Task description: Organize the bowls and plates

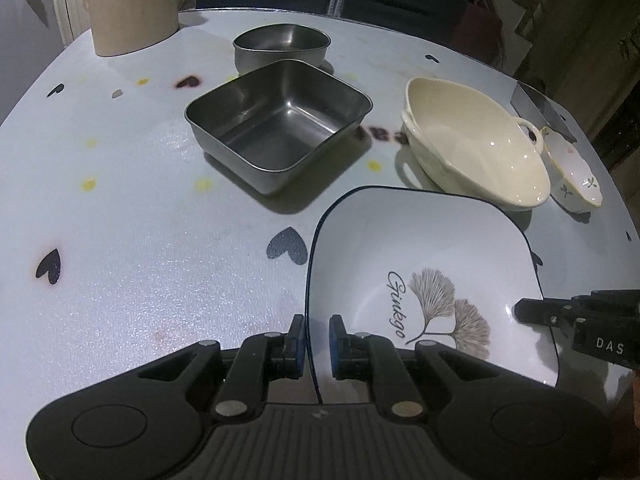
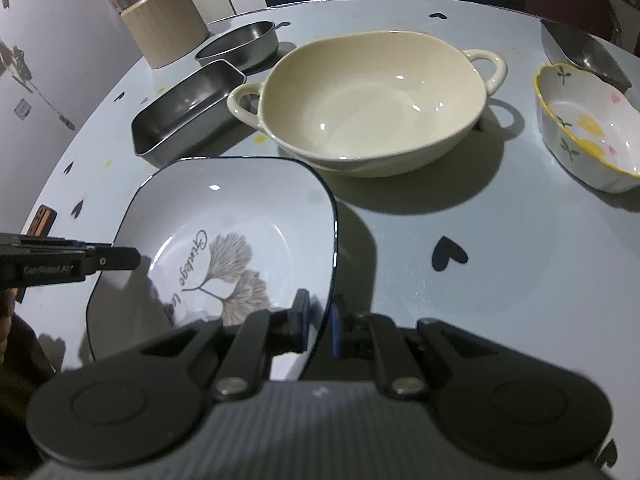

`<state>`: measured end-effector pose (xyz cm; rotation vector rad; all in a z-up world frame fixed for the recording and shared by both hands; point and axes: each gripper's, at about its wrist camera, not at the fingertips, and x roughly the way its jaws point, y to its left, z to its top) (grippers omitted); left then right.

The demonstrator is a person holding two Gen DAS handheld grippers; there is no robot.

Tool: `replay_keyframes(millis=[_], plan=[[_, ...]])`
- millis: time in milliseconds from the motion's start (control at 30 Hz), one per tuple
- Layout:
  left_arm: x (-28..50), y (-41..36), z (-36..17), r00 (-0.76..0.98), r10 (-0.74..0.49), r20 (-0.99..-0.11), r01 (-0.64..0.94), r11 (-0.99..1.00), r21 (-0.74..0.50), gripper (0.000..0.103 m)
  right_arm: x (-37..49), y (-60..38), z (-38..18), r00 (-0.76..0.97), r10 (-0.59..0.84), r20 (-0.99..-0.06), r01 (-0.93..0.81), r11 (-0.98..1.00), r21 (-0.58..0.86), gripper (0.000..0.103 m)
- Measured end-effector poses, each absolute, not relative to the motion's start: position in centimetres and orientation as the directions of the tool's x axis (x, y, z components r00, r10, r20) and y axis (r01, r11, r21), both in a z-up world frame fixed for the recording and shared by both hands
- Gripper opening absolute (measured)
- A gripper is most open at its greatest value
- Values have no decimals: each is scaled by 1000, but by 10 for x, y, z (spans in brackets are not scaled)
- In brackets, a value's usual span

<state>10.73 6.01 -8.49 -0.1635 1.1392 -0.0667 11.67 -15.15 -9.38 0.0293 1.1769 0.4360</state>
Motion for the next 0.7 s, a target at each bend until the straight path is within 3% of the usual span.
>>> replay_keyframes(millis=[533,633,700], plan=[[109,62,-85,418,-133,-899,-46,985,-168,15,116,-154,-94,305,353,-884,-322,912,253,15],[108,61,-83,421,-128,-898,-50,985,-164,48,116,-153,-94,306,356,-883,-335,908,250,16],[108,59,-81,427,-115,-897,-51,987,-150,81,116,-152,-94,296,360,-885,-352,902,250,26]])
